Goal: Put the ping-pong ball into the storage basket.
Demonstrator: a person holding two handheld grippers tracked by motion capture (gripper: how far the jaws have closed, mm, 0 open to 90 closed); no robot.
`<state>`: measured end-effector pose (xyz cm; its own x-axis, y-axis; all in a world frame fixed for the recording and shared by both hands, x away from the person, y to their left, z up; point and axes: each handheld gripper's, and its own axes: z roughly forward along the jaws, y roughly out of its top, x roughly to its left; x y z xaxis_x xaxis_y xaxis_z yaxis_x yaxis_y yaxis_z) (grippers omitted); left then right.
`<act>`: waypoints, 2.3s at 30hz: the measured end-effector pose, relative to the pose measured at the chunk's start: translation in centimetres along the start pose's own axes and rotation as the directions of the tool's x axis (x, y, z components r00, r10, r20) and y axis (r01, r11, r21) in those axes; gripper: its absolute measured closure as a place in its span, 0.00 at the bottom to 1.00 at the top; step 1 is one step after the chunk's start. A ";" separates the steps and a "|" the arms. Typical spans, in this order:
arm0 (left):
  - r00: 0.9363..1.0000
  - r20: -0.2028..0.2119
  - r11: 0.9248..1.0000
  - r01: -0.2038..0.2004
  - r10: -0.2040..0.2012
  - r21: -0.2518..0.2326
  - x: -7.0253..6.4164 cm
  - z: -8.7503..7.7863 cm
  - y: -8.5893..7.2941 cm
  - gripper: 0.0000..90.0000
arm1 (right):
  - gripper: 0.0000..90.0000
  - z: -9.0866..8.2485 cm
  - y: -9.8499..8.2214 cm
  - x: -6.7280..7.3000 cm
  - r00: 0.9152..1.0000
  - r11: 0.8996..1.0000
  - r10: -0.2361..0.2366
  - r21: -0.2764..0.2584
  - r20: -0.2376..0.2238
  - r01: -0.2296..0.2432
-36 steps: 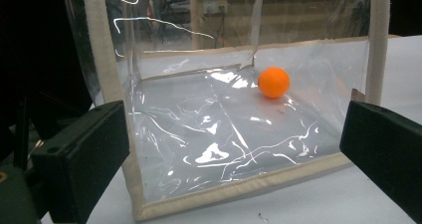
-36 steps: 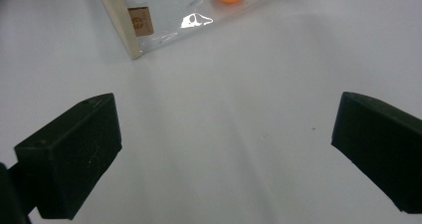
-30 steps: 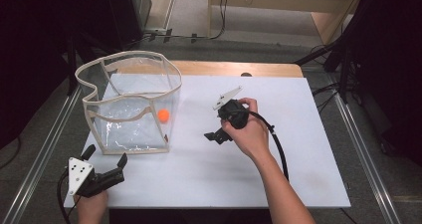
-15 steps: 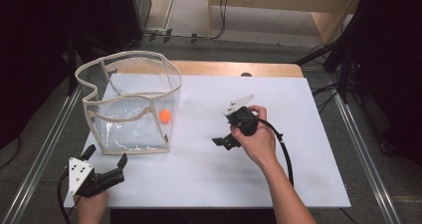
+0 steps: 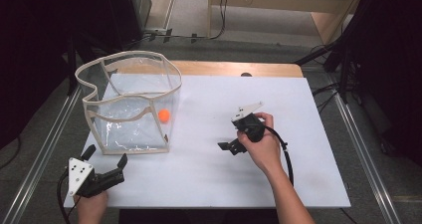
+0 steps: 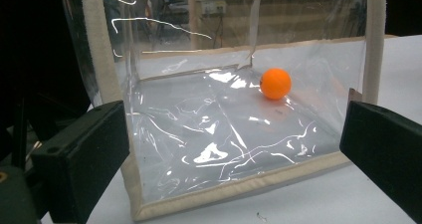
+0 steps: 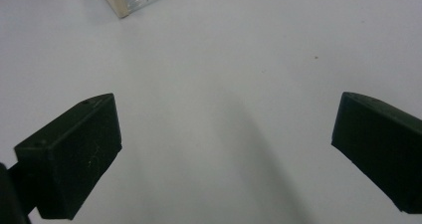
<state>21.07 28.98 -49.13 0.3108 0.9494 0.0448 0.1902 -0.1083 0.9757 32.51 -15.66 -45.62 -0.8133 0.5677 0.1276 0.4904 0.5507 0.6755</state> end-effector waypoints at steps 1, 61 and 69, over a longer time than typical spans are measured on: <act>1.000 0.000 1.000 -0.001 0.001 0.000 0.0 0.0 0.0 0.00 | 0.00 0.0 -0.2 0.0 1.000 1.000 0.007 -0.004 0.000 -0.007; 1.000 -0.002 1.000 -0.020 0.020 0.003 -0.2 -0.1 0.0 0.00 | 0.00 -9.3 -15.5 -1.3 0.972 0.943 0.197 -0.294 0.129 -0.152; 1.000 -0.002 1.000 -0.017 0.017 0.002 -0.1 0.0 0.0 0.00 | 0.00 -10.5 -17.5 -1.6 0.965 0.934 0.221 -0.315 0.140 -0.168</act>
<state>21.00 28.86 -49.17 0.3124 0.9479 0.0621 0.1869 -0.1254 0.9743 21.92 -32.61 -50.04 -0.6328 0.7553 0.1707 0.4963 0.2264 0.8381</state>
